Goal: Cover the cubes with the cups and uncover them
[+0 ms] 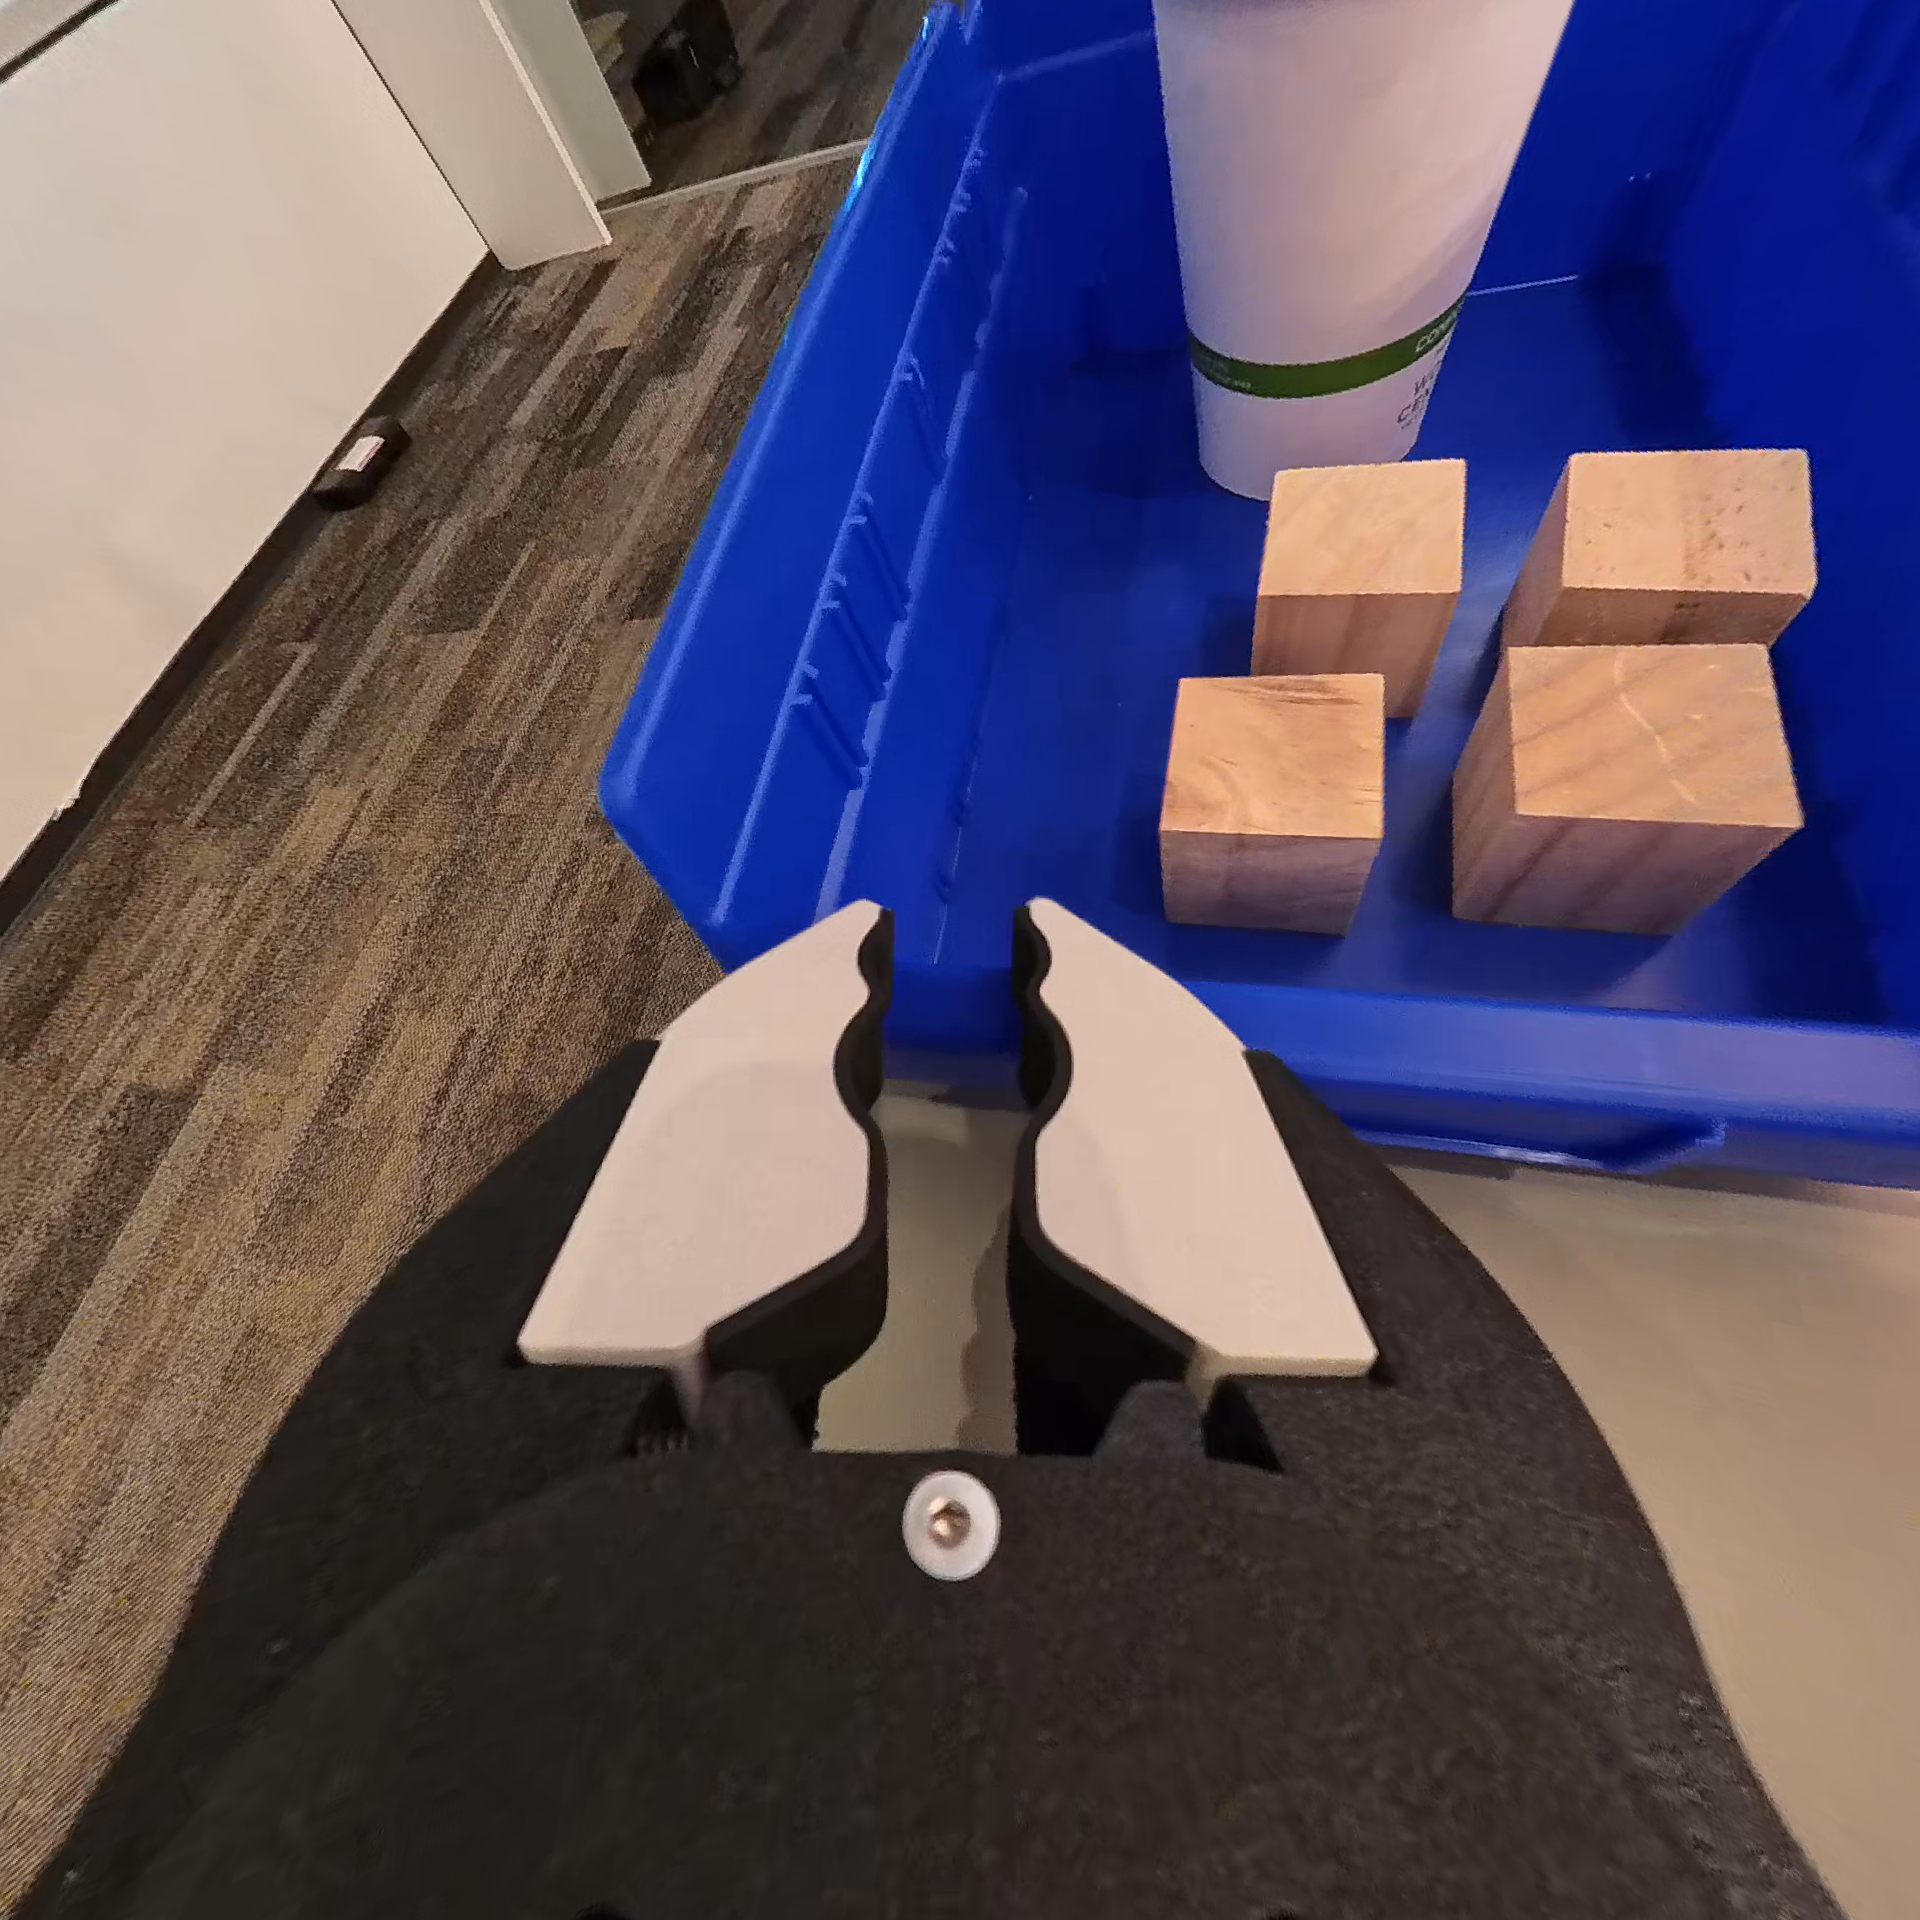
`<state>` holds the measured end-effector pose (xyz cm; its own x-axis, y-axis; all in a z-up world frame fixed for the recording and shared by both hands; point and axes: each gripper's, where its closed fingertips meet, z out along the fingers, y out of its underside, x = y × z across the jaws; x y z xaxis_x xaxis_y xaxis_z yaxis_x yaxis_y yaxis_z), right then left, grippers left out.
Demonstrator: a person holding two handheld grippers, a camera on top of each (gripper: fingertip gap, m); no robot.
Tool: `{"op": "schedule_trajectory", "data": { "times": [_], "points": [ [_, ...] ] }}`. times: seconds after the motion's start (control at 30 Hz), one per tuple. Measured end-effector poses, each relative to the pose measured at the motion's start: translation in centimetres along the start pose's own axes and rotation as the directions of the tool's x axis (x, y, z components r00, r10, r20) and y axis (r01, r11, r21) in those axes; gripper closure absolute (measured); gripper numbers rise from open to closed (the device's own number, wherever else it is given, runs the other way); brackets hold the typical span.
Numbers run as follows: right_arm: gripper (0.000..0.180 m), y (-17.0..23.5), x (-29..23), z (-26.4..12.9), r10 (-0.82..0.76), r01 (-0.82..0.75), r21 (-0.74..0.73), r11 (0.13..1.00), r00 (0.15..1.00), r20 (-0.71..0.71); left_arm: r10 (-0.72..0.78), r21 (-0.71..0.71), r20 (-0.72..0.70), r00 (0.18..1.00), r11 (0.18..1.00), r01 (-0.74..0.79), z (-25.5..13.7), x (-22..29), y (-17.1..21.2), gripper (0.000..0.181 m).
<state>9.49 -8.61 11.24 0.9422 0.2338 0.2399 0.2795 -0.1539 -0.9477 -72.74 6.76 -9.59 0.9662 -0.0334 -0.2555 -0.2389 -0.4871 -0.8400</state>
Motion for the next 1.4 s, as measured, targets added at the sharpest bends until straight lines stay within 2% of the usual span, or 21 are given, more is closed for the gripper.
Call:
{"op": "schedule_trajectory", "data": {
  "times": [0.17, 0.33, 0.43, 0.5, 0.53, 0.67, 0.73, 0.77, 0.87, 1.03, 1.1, 1.17, 1.3, 1.4],
  "points": [
    [0.114, -0.2, -0.2, 0.0, 0.033, -0.034, 0.023, 0.999, 0.999, 0.022, -0.051, 0.005, -0.027, 0.998, 0.999, 0.051, 0.6, -0.6, 0.1, 0.166],
    [0.113, 1.1, -0.8, 0.8, 0.057, -0.056, -0.015, 0.998, 0.997, 0.053, -0.101, 0.017, -0.059, 0.993, 0.995, 0.102, 0.9, -1.0, 0.2, 0.167],
    [0.111, 0.9, -1.8, 1.4, 0.065, -0.064, -0.008, 0.998, 0.995, 0.081, -0.127, 0.011, -0.086, 0.988, 0.992, 0.129, 0.6, -0.5, 0.2, 0.156],
    [0.106, -0.7, -2.4, 1.6, 0.053, -0.058, 0.055, 0.997, 0.995, 0.082, -0.113, 0.033, -0.085, 0.99, 0.993, 0.116, -0.2, -0.1, -0.3, 0.152],
    [0.099, -2.2, -2.6, 1.6, 0.049, -0.058, 0.113, 0.992, 0.996, 0.077, -0.101, 0.053, -0.085, 0.991, 0.993, 0.106, -0.6, 0.2, -0.8, 0.151],
    [0.093, -9.7, -4.6, 1.2, 0.002, -0.066, 0.393, 0.917, 0.987, 0.162, -0.049, 0.073, -0.11, 0.993, 0.996, 0.057, -1.8, 2.0, -2.3, 0.144],
    [0.105, -13.1, -6.2, 1.0, -0.061, -0.063, 0.528, 0.847, 0.975, 0.213, -0.026, 0.03, -0.133, 0.991, 0.999, 0.031, -1.7, 2.8, -2.6, 0.139],
    [0.11, -14.2, -6.7, 1.5, -0.069, -0.071, 0.543, 0.836, 0.97, 0.234, -0.017, 0.01, -0.137, 0.99, 1.0, 0.019, -1.6, 3.0, -2.8, 0.137],
    [0.126, -15.1, -8.1, 4.4, -0.056, -0.101, 0.466, 0.879, 0.949, 0.31, -0.019, -0.095, -0.181, 0.983, 0.996, 0.002, -1.1, 3.7, -2.7, 0.136],
    [0.131, -13.4, -6.9, 8.3, -0.047, -0.018, 0.372, 0.928, 0.985, 0.165, -0.133, -0.255, -0.307, 0.942, 0.965, 0.053, -0.6, 5.5, -3.1, 0.132],
    [0.127, -11.5, -6.7, 9.7, -0.042, -0.009, 0.308, 0.951, 0.986, 0.16, -0.179, -0.37, -0.344, 0.922, 0.928, 0.042, -0.6, 6.4, -2.5, 0.122],
    [0.126, -9.3, -6.9, 11.0, -0.029, -0.024, 0.265, 0.964, 0.981, 0.192, -0.168, -0.449, -0.334, 0.928, 0.894, 0.0, -0.2, 6.6, -1.9, 0.115],
    [0.125, -6.6, -6.4, 13.0, 0.049, -0.09, 0.154, 0.984, 0.967, 0.252, -0.059, -0.504, -0.274, 0.96, 0.859, -0.09, 1.1, 6.1, -1.6, 0.121],
    [0.125, -5.8, -6.4, 13.5, 0.036, -0.074, 0.139, 0.988, 0.965, 0.26, -0.03, -0.554, -0.246, 0.969, 0.825, -0.116, 2.0, 6.1, -1.1, 0.121]
  ]
}}
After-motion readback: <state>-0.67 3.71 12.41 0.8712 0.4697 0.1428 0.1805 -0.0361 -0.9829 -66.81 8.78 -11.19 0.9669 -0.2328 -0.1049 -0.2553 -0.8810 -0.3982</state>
